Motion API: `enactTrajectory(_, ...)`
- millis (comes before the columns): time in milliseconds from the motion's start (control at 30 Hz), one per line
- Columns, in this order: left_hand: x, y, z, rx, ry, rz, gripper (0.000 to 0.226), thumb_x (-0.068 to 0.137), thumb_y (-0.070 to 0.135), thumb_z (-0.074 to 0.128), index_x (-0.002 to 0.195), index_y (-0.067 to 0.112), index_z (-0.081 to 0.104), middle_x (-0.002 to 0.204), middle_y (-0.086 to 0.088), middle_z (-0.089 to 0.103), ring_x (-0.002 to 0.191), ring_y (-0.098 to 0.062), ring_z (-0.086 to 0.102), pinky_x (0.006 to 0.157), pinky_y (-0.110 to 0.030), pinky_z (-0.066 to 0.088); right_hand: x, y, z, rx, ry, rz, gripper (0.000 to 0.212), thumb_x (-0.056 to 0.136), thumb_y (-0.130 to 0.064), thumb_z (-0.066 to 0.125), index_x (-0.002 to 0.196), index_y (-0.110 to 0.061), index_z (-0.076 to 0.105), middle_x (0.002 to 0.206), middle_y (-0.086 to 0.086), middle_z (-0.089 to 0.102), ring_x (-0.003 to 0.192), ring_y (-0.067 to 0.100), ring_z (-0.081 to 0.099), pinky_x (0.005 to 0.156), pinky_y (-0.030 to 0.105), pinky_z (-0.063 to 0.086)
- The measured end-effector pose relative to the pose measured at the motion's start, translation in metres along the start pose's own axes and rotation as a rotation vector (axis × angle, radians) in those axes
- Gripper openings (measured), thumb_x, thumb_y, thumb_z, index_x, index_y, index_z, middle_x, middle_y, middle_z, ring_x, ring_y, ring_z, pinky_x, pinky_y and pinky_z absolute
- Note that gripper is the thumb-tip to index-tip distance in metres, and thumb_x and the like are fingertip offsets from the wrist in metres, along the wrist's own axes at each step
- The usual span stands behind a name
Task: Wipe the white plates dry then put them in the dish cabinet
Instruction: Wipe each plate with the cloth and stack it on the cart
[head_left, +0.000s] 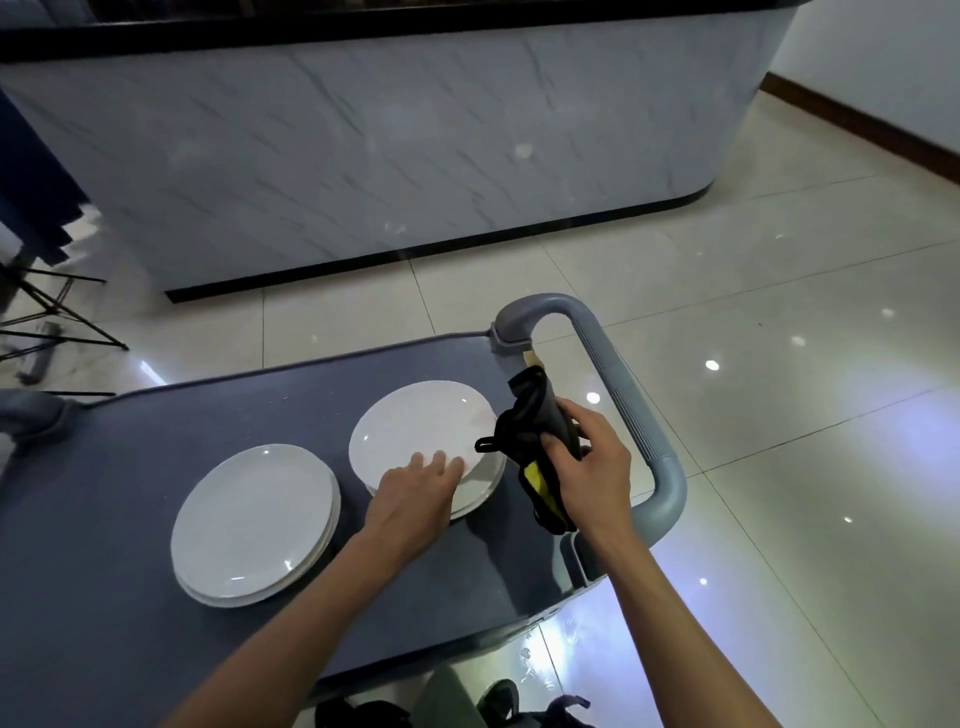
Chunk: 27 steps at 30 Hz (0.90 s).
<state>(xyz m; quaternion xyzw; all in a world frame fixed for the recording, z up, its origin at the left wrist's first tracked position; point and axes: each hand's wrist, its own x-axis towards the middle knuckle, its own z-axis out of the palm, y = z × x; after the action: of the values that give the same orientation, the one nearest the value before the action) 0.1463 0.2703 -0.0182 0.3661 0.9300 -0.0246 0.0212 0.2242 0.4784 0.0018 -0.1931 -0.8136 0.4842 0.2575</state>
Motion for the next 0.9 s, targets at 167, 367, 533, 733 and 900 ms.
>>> enactTrajectory(167, 0.000, 0.003, 0.011, 0.022, -0.079, 0.008, 0.047, 0.095, 0.018, 0.043, 0.142, 0.021, 0.037, 0.131, -0.004, 0.052, 0.108, -0.031, 0.052, 0.062, -0.037, 0.034, -0.005, 0.008, -0.001, -0.023, 0.010, 0.045, 0.040, 0.089, -0.015, 0.071, 0.123, -0.036, 0.065, 0.112, -0.034, 0.058, 0.106, -0.011, 0.055, 0.091, 0.016, 0.048)
enactTrajectory(367, 0.000, 0.009, 0.016, 0.013, -0.112, 0.008, 0.053, 0.097, 0.015, 0.041, 0.149, 0.020, 0.030, 0.150, -0.007, 0.041, 0.124, -0.035, 0.046, 0.077, -0.041, 0.047, -0.008, 0.013, -0.002, -0.033, 0.012, 0.079, 0.039, 0.090, -0.016, 0.071, 0.124, -0.035, 0.065, 0.111, -0.034, 0.057, 0.107, -0.012, 0.054, 0.092, 0.018, 0.048)
enactTrajectory(533, -0.002, 0.010, 0.021, 0.019, -0.128, 0.027, 0.054, 0.099, 0.014, 0.040, 0.151, 0.019, 0.028, 0.154, -0.008, 0.036, 0.132, -0.038, 0.041, 0.086, -0.044, 0.049, -0.008, 0.013, -0.003, -0.023, 0.023, 0.093, 0.038, 0.091, -0.015, 0.070, 0.125, -0.031, 0.066, 0.115, -0.021, 0.063, 0.106, -0.013, 0.054, 0.095, 0.022, 0.052)
enactTrajectory(733, -0.005, 0.005, 0.027, 0.024, -0.126, 0.058, 0.057, 0.098, 0.012, 0.044, 0.153, 0.016, 0.028, 0.157, -0.013, 0.034, 0.140, -0.044, 0.035, 0.096, -0.047, 0.047, -0.011, 0.011, -0.001, -0.023, 0.012, 0.097, 0.038, 0.090, -0.013, 0.070, 0.124, -0.030, 0.066, 0.115, -0.018, 0.064, 0.106, -0.012, 0.054, 0.094, 0.023, 0.052)
enactTrajectory(900, -0.011, 0.003, 0.030, 0.020, -0.095, 0.083, 0.063, 0.093, 0.008, 0.054, 0.152, 0.012, 0.034, 0.154, -0.016, 0.039, 0.139, -0.047, 0.037, 0.097, -0.050, 0.049, -0.014, 0.008, 0.002, -0.019, -0.004, 0.094, 0.039, 0.090, -0.013, 0.071, 0.124, -0.031, 0.066, 0.113, -0.020, 0.063, 0.106, -0.012, 0.055, 0.091, 0.017, 0.050)
